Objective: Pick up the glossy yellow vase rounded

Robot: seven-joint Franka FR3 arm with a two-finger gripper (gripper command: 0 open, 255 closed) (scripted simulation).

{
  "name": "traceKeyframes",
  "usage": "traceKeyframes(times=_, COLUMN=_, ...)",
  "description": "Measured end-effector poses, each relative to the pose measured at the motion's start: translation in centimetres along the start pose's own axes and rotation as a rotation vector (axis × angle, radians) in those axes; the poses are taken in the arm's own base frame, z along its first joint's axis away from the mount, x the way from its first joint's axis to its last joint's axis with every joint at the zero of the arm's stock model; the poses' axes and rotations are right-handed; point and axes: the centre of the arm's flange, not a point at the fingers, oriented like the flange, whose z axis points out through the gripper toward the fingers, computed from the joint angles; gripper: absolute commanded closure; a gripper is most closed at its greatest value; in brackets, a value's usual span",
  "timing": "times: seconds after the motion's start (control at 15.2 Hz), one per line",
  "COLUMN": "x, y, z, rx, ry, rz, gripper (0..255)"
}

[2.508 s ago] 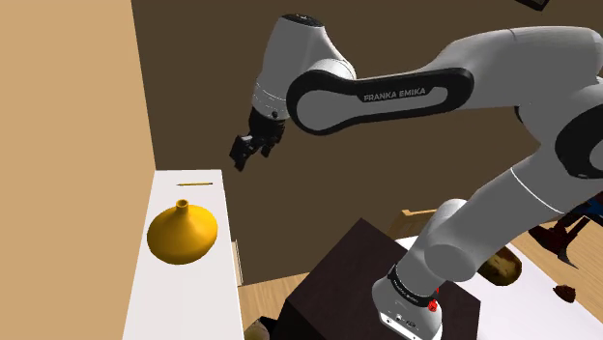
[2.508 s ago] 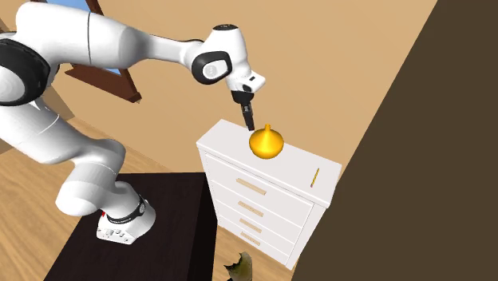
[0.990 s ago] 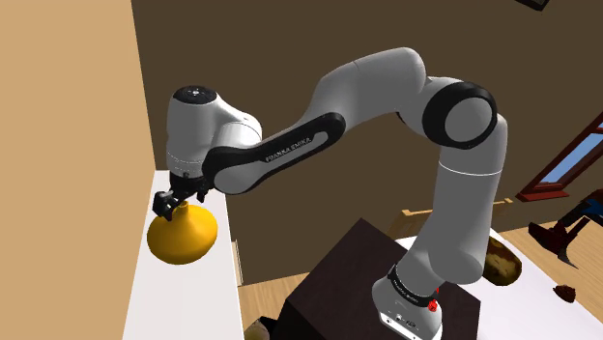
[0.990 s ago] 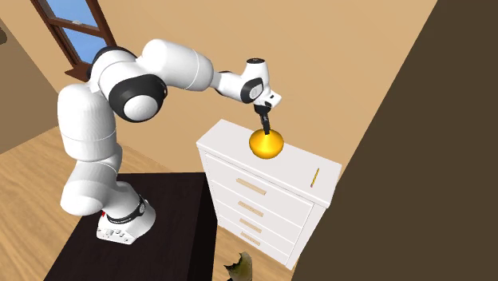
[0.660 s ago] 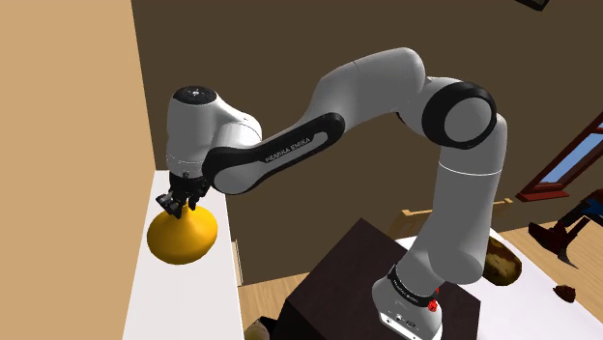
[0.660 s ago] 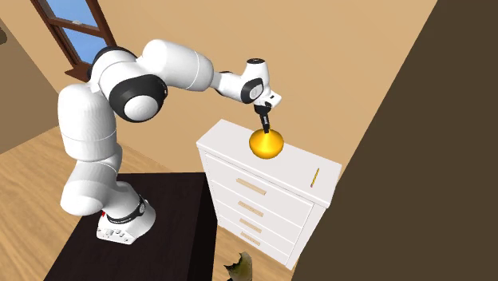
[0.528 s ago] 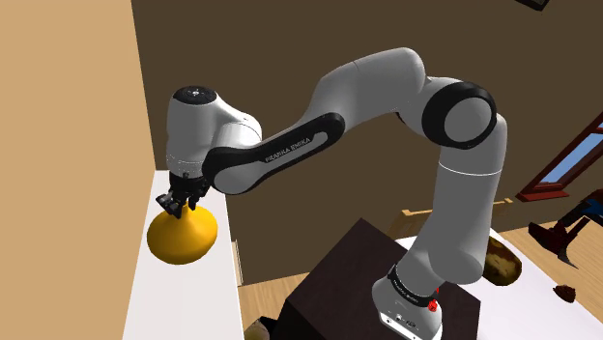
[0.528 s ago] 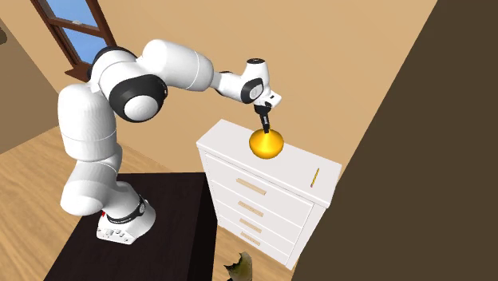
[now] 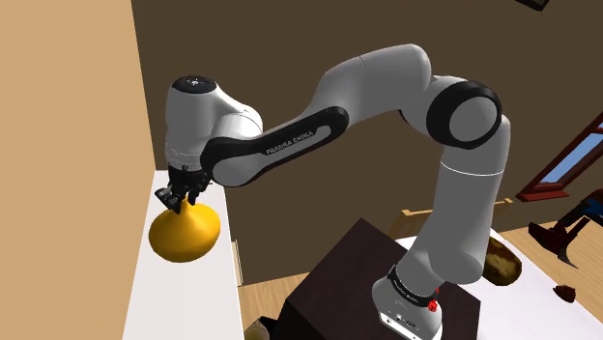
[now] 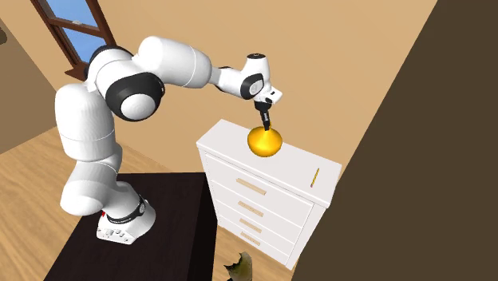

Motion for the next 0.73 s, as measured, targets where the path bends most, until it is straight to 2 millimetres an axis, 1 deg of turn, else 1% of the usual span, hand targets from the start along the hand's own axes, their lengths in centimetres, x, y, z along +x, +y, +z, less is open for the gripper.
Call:
traceKeyframes(times=0.59, x=0.7, y=0.0, z=-4.9, rx=0.000, ry=0.000, rz=0.000, gripper=255)
traceKeyframes(times=0.73, x=0.8, y=0.0, z=-5.7, rx=0.000, ry=0.000, rz=0.000, gripper=255)
